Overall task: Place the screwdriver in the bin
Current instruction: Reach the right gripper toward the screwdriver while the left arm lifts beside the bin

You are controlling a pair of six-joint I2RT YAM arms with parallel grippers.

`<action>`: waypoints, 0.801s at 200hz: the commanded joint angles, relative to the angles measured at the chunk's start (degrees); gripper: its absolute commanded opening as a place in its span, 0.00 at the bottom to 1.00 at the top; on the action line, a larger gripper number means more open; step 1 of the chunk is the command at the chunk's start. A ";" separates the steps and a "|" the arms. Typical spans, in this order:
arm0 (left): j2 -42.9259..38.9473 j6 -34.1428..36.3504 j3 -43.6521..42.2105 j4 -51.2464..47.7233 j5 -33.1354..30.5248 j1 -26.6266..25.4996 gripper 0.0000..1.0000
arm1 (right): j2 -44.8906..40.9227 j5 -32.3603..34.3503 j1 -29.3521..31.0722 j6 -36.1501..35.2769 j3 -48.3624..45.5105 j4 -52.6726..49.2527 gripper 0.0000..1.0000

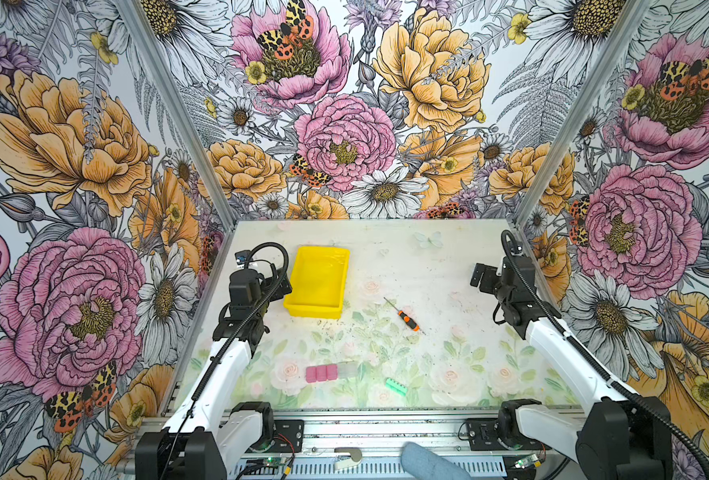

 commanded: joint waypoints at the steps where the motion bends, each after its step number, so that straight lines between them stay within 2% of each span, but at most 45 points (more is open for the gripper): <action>1: 0.12 -5.39 3.29 -10.58 1.46 -0.98 0.99 | -0.50 -3.71 2.73 0.69 2.41 -3.57 0.98; 22: 1.21 -6.29 5.32 -14.84 4.59 -1.44 0.99 | 0.69 -2.92 5.45 1.44 3.93 -6.48 0.98; 55: 3.91 -6.17 8.40 -19.29 13.99 -3.98 0.99 | 4.35 -2.47 9.67 1.35 7.10 -11.30 1.00; 83: 4.44 -6.54 9.81 -21.27 15.92 -9.45 0.99 | 6.90 -2.69 13.31 1.72 8.09 -12.61 0.99; 115: 4.80 -8.04 10.52 -21.66 17.68 -13.46 0.99 | 10.63 -4.32 16.91 1.86 9.37 -13.60 0.99; 160: 3.86 -8.16 9.70 -22.88 18.68 -14.50 0.99 | 16.48 -9.86 20.33 0.18 11.12 -13.47 0.99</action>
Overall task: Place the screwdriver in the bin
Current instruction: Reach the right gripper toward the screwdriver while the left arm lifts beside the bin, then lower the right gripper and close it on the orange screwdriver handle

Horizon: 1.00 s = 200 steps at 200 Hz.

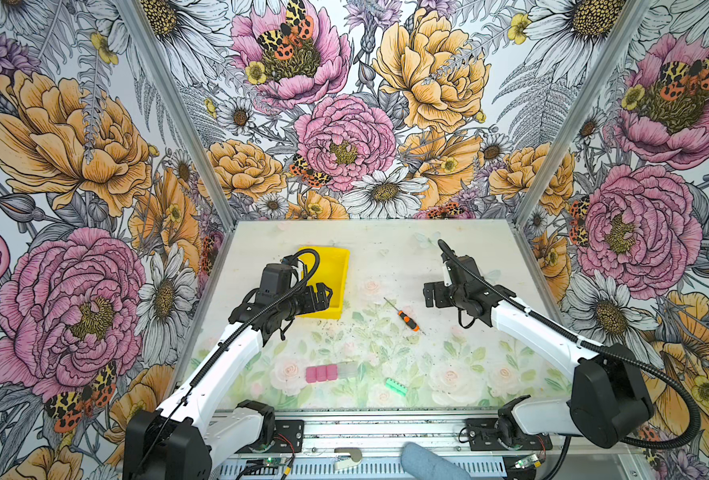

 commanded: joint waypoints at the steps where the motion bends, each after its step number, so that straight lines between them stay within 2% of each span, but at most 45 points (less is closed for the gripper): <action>1: -0.83 -0.79 0.52 -1.54 2.25 -0.12 0.99 | 2.57 -3.61 1.84 -0.98 2.66 -0.51 0.99; 31: -2.40 -1.38 -0.82 -2.35 4.26 -0.19 0.99 | 6.41 -4.86 4.00 -1.61 3.02 -0.44 0.99; 106: -6.48 -2.19 -3.14 -3.80 4.60 -0.15 0.99 | 13.25 -10.24 7.12 -0.94 4.15 -0.23 0.94; 131: -7.17 -2.10 -3.04 -3.80 3.32 -0.13 0.99 | 14.70 -10.59 7.94 -0.76 3.63 -0.36 0.86; 173: -9.77 -0.69 -2.38 -4.29 -0.35 0.03 0.99 | 18.26 -10.99 8.06 1.85 4.09 -0.36 0.81; 200: -10.64 0.26 -1.94 -5.29 -0.87 1.22 0.99 | 19.24 -10.15 8.36 2.71 3.93 -0.35 0.72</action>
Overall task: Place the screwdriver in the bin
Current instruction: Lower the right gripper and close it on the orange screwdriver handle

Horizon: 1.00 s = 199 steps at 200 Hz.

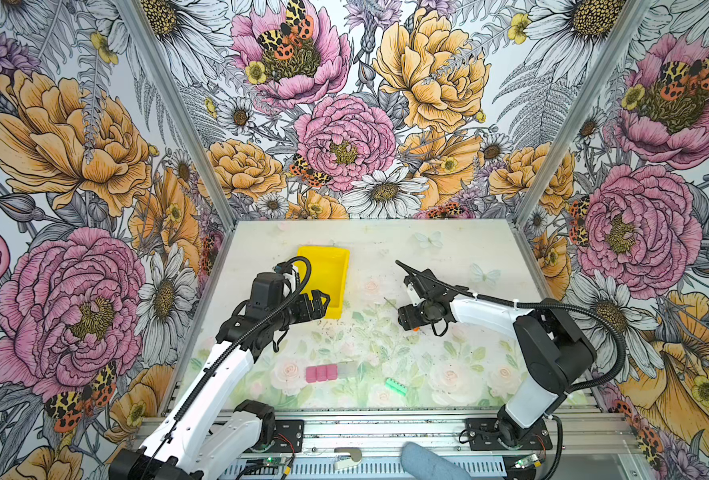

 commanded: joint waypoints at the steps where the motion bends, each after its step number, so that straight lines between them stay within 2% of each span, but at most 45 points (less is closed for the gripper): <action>1: -1.11 1.88 0.43 -1.35 -2.13 1.09 0.99 | 0.92 0.06 0.55 1.51 1.15 0.06 0.72; 119: -1.24 1.71 -0.12 -0.99 -1.95 1.57 0.99 | 1.27 2.78 2.11 1.49 -0.34 0.06 0.40; 179: -1.49 1.23 -0.59 -0.33 -2.84 1.69 0.99 | -0.55 4.19 2.66 2.63 0.07 -0.12 0.10; 199: -1.79 1.27 -0.71 0.36 -2.42 1.92 0.99 | -1.90 5.20 2.70 4.00 0.38 -0.27 0.03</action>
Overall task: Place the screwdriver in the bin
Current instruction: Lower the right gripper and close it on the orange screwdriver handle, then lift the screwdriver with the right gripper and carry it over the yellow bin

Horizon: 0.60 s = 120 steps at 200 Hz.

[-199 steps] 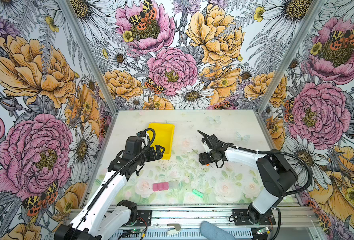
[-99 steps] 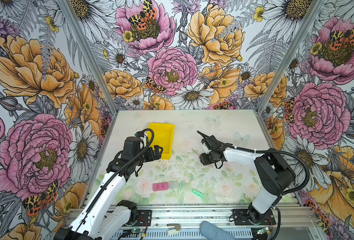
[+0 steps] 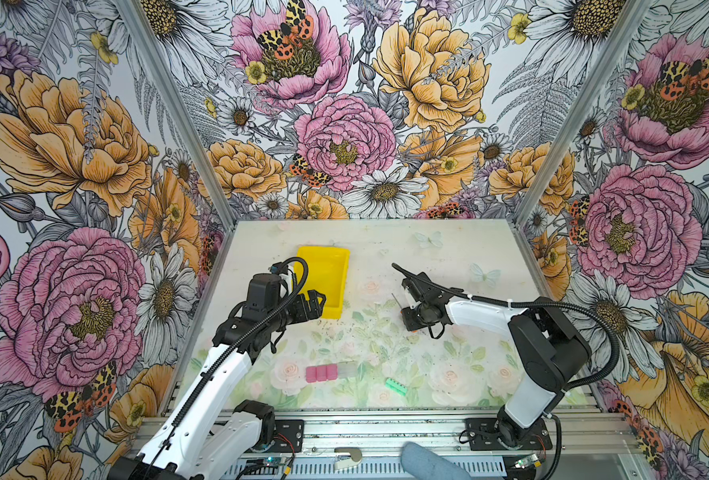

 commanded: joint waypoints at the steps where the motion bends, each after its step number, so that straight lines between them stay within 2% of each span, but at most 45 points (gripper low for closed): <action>1: -1.04 0.42 -0.73 1.59 -0.99 0.67 0.99 | -2.56 2.23 0.45 1.99 0.41 -0.28 0.03; 16: -1.60 0.19 -1.21 2.72 -0.52 0.83 0.99 | -4.08 2.64 0.48 3.87 0.72 -0.23 0.00; 72: -0.15 0.24 -1.01 4.42 -0.44 1.01 0.99 | -9.21 8.07 1.75 11.60 4.17 -2.73 0.00; 120: 0.66 0.56 -0.92 5.52 -0.94 1.53 0.99 | -10.37 7.80 2.71 14.37 10.61 -3.65 0.00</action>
